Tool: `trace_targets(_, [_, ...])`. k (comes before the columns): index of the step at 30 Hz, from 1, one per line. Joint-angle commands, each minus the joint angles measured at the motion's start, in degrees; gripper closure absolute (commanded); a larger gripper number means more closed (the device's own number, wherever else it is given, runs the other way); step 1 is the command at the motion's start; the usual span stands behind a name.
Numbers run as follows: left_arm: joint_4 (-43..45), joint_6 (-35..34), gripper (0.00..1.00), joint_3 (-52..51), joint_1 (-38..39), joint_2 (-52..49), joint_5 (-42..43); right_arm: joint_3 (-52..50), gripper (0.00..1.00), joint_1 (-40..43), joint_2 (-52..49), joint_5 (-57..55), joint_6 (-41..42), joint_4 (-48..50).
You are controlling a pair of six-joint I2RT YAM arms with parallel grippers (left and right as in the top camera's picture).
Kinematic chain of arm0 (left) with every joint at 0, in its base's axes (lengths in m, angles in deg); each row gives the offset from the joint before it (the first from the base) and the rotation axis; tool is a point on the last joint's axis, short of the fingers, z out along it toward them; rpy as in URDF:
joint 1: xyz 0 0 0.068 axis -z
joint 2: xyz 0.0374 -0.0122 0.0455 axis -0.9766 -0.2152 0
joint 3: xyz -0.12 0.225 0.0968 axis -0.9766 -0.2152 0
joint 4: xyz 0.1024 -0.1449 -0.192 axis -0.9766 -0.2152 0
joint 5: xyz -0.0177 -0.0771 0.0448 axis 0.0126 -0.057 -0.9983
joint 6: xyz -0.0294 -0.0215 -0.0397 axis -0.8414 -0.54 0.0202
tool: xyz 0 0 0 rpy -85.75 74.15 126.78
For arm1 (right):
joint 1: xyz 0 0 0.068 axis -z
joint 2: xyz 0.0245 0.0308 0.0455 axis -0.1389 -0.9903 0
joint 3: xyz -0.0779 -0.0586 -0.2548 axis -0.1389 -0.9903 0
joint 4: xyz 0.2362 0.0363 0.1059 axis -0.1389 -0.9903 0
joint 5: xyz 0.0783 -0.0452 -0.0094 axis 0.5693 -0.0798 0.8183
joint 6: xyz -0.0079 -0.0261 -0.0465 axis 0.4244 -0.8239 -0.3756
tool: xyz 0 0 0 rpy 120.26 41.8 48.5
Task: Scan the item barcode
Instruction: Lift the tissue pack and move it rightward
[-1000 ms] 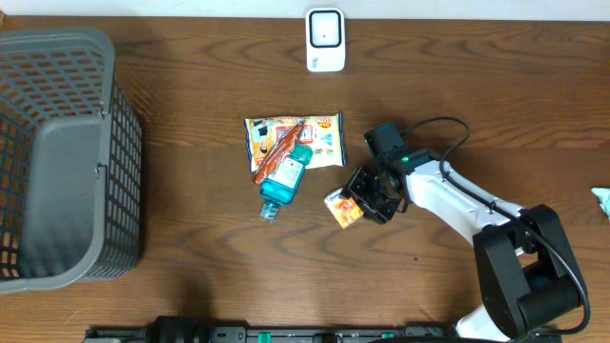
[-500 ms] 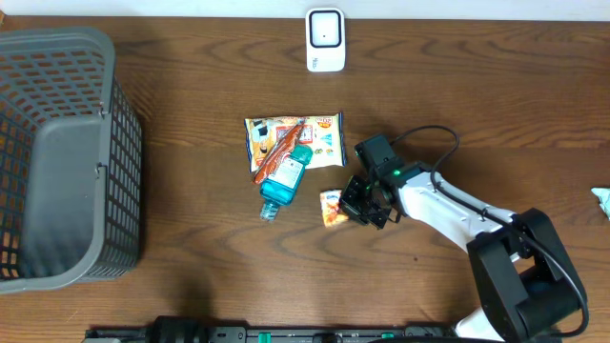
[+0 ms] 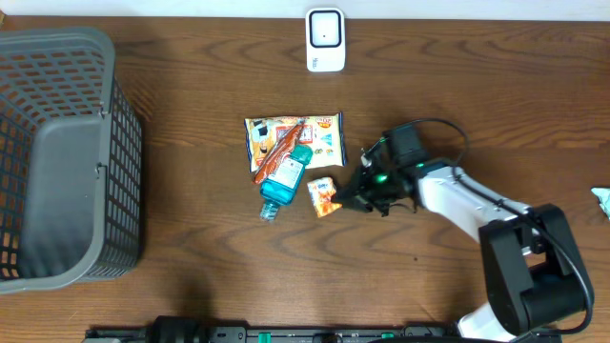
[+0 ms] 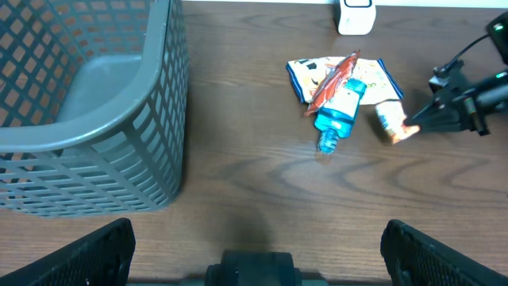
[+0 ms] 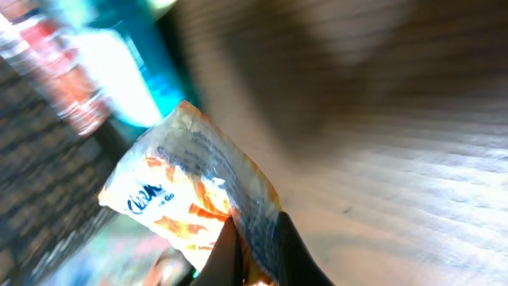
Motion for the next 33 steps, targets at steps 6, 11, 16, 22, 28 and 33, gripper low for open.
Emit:
trace_targets(6, [-4.3,-0.1,0.01,-0.1,-0.3,-0.2,0.3,-0.5,0.99,4.7,-0.4,29.1,-10.0,-2.1])
trace_targets(11, [-4.3,-0.1,0.01,-0.1,-0.3,-0.2,0.3,-0.5,0.99,4.7,-0.4,36.0,-6.2,-2.3])
trace_targets(16, [-4.3,-0.1,0.01,-0.1,-0.3,-0.2,0.3,-0.5,0.99,4.7,-0.4,42.4,-5.8,-3.1])
trace_targets(22, [-4.3,-0.1,0.01,-0.1,-0.3,-0.2,0.3,-0.5,0.99,4.7,-0.4,42.4,-5.8,-3.1])
trace_targets(28, [-4.3,-0.1,0.01,-0.1,-0.3,-0.2,0.3,-0.5,0.99,4.7,-0.4,42.4,-5.8,-3.1])
trace_targets(33, [-4.3,-0.1,0.01,-0.1,-0.3,-0.2,0.3,-0.5,0.99,4.7,-0.4,41.2,-5.8,-2.9])
